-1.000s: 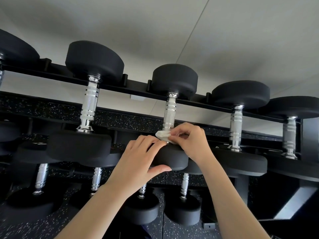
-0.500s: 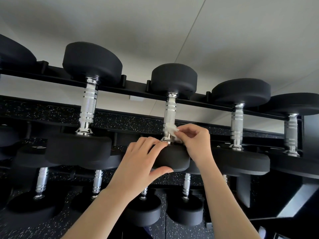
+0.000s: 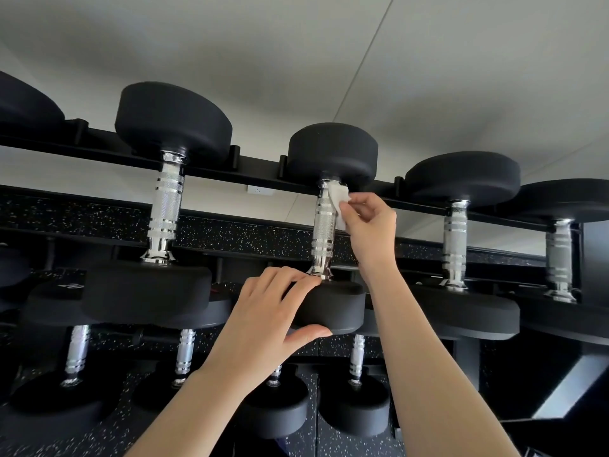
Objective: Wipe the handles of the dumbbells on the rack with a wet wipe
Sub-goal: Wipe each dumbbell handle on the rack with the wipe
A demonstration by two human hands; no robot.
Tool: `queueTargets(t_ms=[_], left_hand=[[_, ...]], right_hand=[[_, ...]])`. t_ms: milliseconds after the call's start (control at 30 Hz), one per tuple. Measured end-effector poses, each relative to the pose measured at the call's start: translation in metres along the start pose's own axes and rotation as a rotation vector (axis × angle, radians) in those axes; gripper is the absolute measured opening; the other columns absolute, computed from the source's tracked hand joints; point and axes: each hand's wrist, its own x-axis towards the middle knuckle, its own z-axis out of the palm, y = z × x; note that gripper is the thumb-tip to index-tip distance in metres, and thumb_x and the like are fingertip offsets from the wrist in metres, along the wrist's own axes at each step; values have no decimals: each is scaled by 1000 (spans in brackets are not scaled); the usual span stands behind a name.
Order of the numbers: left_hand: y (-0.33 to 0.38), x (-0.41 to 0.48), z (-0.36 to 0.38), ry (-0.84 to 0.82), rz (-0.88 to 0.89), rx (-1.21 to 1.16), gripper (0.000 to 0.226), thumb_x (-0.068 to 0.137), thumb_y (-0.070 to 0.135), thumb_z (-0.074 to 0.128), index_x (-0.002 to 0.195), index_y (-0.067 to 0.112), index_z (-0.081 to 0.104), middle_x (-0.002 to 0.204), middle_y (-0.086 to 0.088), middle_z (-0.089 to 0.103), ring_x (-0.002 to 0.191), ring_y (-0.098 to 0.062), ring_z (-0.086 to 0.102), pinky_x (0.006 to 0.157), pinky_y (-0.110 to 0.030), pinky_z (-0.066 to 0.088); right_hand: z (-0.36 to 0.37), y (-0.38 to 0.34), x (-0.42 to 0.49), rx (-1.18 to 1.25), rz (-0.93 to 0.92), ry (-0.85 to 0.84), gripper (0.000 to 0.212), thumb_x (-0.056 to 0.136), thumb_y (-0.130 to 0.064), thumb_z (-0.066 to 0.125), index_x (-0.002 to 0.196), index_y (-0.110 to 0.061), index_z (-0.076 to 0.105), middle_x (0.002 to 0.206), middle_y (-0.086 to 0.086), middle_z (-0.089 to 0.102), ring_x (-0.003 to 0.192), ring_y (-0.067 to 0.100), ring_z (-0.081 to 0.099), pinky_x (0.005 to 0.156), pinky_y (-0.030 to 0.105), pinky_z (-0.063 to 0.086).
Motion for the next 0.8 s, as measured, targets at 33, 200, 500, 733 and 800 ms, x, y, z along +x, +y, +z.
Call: queueTargets(t_ms=[33,200,500,733,800], left_hand=[[0,0,0,0,-1,-1,56,82,63,45,121,24,48,113,8,50,104,-14,47,81,-31,43],[0,0,0,6,2,-7,55,82,63,44,122,25,46,114,9,49,104,-14,47,80,-31,43],[-1,0,1,-3,7,5,55,83,64,44,121,25,47,113,9,49,103,-14,48,80,-30,41],[-1,0,1,-7,2,6,55,85,65,42,121,25,48,114,9,49,104,-14,48,81,-30,41],[-1,0,1,-11,0,8,55,85,65,41,122,25,48,114,9,49,105,-13,48,81,-30,41]], right_hand=[[0,2,0,18,18,-6,8,87,-11,63,91,-18,63,92,3,71,77,6,62,78,24,52],[0,8,-5,171,98,-41,10,88,-7,61,87,-17,60,82,1,71,76,14,62,81,38,54],[7,2,17,482,219,-151,16,92,1,50,83,-12,46,71,3,64,70,17,60,77,35,54],[2,8,20,640,223,-310,22,95,-14,51,74,-14,45,88,8,66,81,21,65,83,39,53],[4,8,20,625,217,-289,22,94,-17,53,73,-14,46,89,8,66,80,19,65,83,38,53]])
